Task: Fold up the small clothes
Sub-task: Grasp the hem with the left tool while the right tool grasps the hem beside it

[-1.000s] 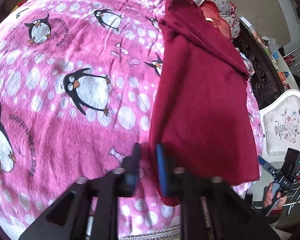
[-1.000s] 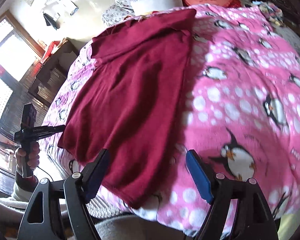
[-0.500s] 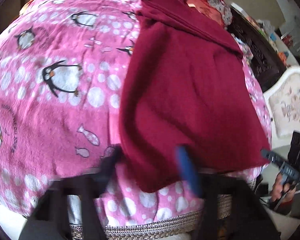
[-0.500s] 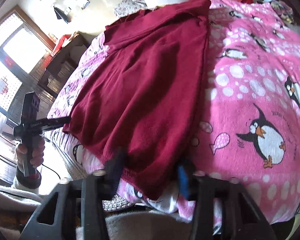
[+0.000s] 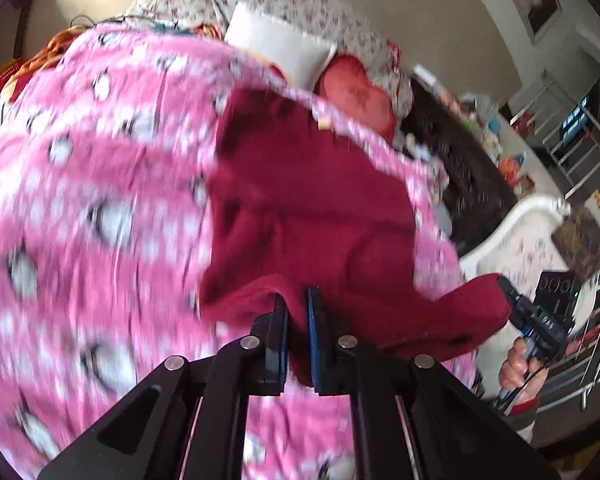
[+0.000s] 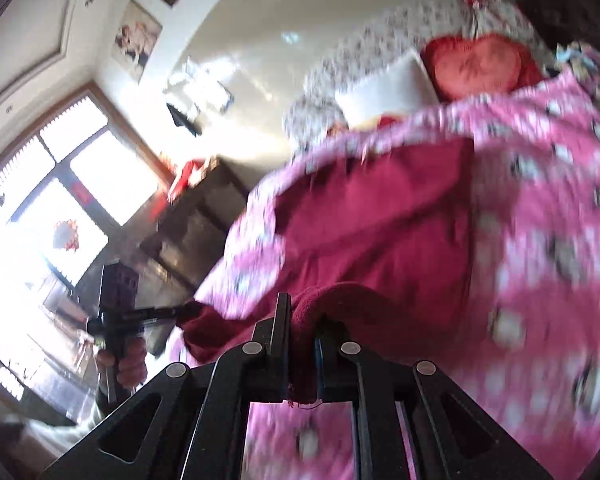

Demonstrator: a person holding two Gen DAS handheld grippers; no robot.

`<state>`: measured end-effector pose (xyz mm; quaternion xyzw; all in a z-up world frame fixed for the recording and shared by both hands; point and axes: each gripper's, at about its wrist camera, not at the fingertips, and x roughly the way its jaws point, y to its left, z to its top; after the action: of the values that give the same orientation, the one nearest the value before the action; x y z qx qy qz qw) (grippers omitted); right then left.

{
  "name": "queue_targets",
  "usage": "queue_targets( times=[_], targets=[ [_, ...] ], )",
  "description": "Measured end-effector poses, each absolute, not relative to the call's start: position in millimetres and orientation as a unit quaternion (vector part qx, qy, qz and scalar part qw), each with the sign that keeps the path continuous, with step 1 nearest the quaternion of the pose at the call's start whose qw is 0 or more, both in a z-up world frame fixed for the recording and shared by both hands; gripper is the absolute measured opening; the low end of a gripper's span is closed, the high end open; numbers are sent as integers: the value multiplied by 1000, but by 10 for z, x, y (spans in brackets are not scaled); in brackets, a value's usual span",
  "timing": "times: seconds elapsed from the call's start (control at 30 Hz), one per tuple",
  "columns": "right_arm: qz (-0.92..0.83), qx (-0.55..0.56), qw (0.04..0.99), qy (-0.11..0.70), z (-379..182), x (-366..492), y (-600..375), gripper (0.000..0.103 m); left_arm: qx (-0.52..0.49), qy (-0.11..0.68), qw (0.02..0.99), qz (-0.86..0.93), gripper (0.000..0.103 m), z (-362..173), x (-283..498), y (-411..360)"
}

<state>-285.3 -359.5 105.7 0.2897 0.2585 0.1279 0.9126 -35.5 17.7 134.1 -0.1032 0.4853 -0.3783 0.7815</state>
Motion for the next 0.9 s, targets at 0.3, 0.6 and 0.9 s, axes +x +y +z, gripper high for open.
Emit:
queue_targets(
  times=[0.3, 0.6, 0.9],
  targets=[
    [69, 296, 917, 258, 1218, -1684, -4075, 9, -111, 483, 803, -332, 8, 1564, 834, -559],
    [27, 345, 903, 254, 1012, -779, -4708, 10, -132, 496, 810, -283, 10, 1382, 1808, -1087],
    [2, 351, 894, 278, 888, -506, -5007, 30, -153, 518, 783, -310, 32, 1338, 2116, -1120]
  ],
)
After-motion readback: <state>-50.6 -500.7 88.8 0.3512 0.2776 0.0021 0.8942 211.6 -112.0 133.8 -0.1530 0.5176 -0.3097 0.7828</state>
